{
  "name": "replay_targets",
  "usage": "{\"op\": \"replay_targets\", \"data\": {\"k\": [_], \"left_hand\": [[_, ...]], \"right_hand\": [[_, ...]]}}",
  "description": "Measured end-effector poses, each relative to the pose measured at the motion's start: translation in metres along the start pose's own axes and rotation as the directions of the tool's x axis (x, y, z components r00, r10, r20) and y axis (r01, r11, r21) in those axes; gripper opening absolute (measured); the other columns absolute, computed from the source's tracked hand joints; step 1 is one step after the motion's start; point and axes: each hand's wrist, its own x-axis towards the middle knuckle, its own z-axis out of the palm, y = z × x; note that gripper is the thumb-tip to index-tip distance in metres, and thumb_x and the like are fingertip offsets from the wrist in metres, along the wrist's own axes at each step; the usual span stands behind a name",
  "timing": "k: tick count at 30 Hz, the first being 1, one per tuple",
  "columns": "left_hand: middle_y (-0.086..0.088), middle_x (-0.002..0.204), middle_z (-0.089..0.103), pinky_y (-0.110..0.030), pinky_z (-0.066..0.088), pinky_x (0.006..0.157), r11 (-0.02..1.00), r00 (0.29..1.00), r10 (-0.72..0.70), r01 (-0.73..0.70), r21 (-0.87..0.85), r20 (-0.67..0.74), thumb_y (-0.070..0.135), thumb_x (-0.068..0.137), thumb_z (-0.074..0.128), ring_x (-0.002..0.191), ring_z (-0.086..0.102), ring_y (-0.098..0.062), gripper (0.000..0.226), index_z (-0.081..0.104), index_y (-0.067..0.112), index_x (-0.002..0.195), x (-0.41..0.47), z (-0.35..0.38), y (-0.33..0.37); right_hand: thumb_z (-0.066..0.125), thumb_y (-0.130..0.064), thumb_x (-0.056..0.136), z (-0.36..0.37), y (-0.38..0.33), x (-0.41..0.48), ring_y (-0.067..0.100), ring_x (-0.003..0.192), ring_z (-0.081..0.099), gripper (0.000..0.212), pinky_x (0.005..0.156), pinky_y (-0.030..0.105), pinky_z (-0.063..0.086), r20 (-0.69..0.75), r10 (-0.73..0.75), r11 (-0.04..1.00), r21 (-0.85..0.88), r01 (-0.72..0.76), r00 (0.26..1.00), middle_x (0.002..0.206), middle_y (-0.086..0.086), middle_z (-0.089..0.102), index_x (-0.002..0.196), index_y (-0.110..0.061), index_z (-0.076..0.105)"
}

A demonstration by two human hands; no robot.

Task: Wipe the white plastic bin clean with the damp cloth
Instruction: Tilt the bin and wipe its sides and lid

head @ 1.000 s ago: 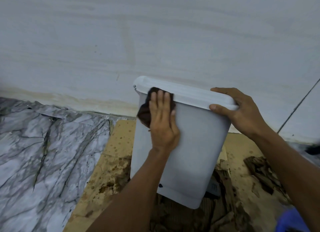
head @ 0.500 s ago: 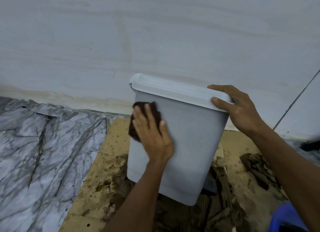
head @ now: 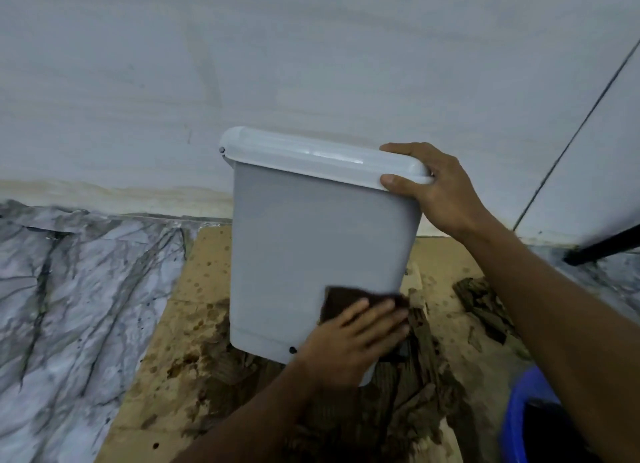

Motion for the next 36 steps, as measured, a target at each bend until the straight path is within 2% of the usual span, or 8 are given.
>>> {"op": "replay_targets", "data": {"k": [4, 7, 11, 16, 25, 28, 33, 36], "left_hand": [[-0.006, 0.17, 0.006, -0.042, -0.002, 0.128, 0.991, 0.99, 0.128, -0.13, 0.033, 0.056, 0.037, 0.105, 0.034, 0.158, 0.007, -0.023, 0.059, 0.024, 0.019, 0.161, -0.047, 0.014, 0.01], [-0.003, 0.171, 0.001, -0.042, 0.003, 0.128, 0.978, 0.976, -0.203, 0.198, -0.07, -0.082, 0.036, 0.105, 0.038, 0.158, 0.008, -0.024, 0.061, 0.018, 0.025, 0.162, -0.034, 0.007, -0.002], [-0.011, 0.17, 0.011, -0.047, 0.005, 0.127, 0.547, 0.474, -0.837, 0.723, -0.422, -0.273, 0.035, 0.108, 0.034, 0.157, 0.01, -0.03, 0.057, 0.022, 0.018, 0.161, 0.008, -0.019, -0.041], [-0.013, 0.168, 0.018, -0.046, 0.005, 0.127, -0.174, -0.353, -0.933, 0.613, -0.771, -0.07, 0.03, 0.108, 0.032, 0.157, 0.013, -0.027, 0.055, 0.024, 0.011, 0.159, 0.036, -0.047, -0.053], [-0.002, 0.142, 0.057, -0.009, 0.044, 0.094, -0.062, -0.523, -0.849, 0.233, -0.971, -0.071, 0.024, 0.111, 0.034, 0.126, 0.055, -0.016, 0.042, 0.044, 0.016, 0.15, 0.072, -0.142, -0.108], [-0.001, 0.129, 0.063, -0.025, 0.053, 0.093, 0.008, -0.384, -0.916, 0.275, -0.961, -0.117, 0.027, 0.11, 0.036, 0.115, 0.061, -0.014, 0.04, 0.048, 0.017, 0.147, 0.074, -0.182, -0.123], [0.0, 0.119, 0.068, -0.041, 0.04, 0.106, 0.471, 0.53, -0.848, 0.759, -0.449, 0.006, 0.02, 0.107, 0.039, 0.113, 0.057, -0.021, 0.032, 0.065, 0.022, 0.124, 0.074, -0.211, -0.107], [0.004, 0.136, 0.062, -0.038, 0.032, 0.115, 0.594, 0.69, -0.702, 0.704, -0.388, 0.178, 0.03, 0.108, 0.034, 0.129, 0.051, -0.016, 0.037, 0.059, 0.026, 0.135, 0.069, -0.227, -0.087]], "right_hand": [[0.077, -0.029, 0.083, 0.001, 0.0, -0.001, 0.004, 0.113, 0.057, 0.038, 0.088, 0.016, 0.045, 0.014, -0.006, 1.0, -0.009, 0.006, 1.0, 0.122, -0.016, 0.063, 0.119, -0.031, 0.068], [0.077, -0.028, 0.083, 0.0, 0.0, -0.001, 0.004, 0.112, 0.057, 0.038, 0.082, 0.007, 0.044, 0.013, -0.021, 1.0, -0.009, 0.021, 1.0, 0.124, -0.015, 0.064, 0.119, -0.031, 0.068], [0.076, -0.029, 0.084, 0.001, -0.001, -0.002, 0.004, 0.111, 0.056, 0.037, 0.078, 0.003, 0.04, 0.017, -0.034, 0.999, -0.037, 0.035, 0.999, 0.122, -0.016, 0.063, 0.119, -0.032, 0.068], [0.075, -0.036, 0.083, 0.003, -0.008, -0.01, 0.003, 0.115, 0.053, 0.039, 0.082, 0.008, 0.04, 0.04, -0.052, 0.995, -0.078, 0.055, 0.998, 0.125, -0.02, 0.06, 0.12, -0.037, 0.065], [0.072, -0.051, 0.077, -0.002, -0.036, -0.05, 0.005, 0.136, 0.038, 0.057, 0.114, 0.039, 0.033, 0.147, -0.082, 0.969, -0.22, 0.114, 0.986, 0.142, -0.02, 0.049, 0.131, -0.042, 0.057], [0.072, -0.058, 0.075, -0.006, -0.045, -0.064, -0.006, 0.139, 0.027, 0.062, 0.117, 0.028, 0.022, 0.218, -0.06, 0.956, -0.268, 0.119, 0.974, 0.145, -0.031, 0.04, 0.133, -0.052, 0.051], [0.066, -0.067, 0.074, -0.008, -0.062, -0.087, -0.002, 0.147, 0.013, 0.074, 0.123, 0.03, 0.007, 0.348, -0.038, 0.917, -0.361, 0.171, 0.937, 0.153, -0.032, 0.024, 0.141, -0.054, 0.037], [0.066, -0.066, 0.077, -0.01, -0.072, -0.11, -0.001, 0.149, 0.002, 0.078, 0.124, 0.035, 0.004, 0.441, -0.023, 0.908, -0.366, 0.204, 0.897, 0.157, -0.03, 0.013, 0.143, -0.055, 0.027]]}}
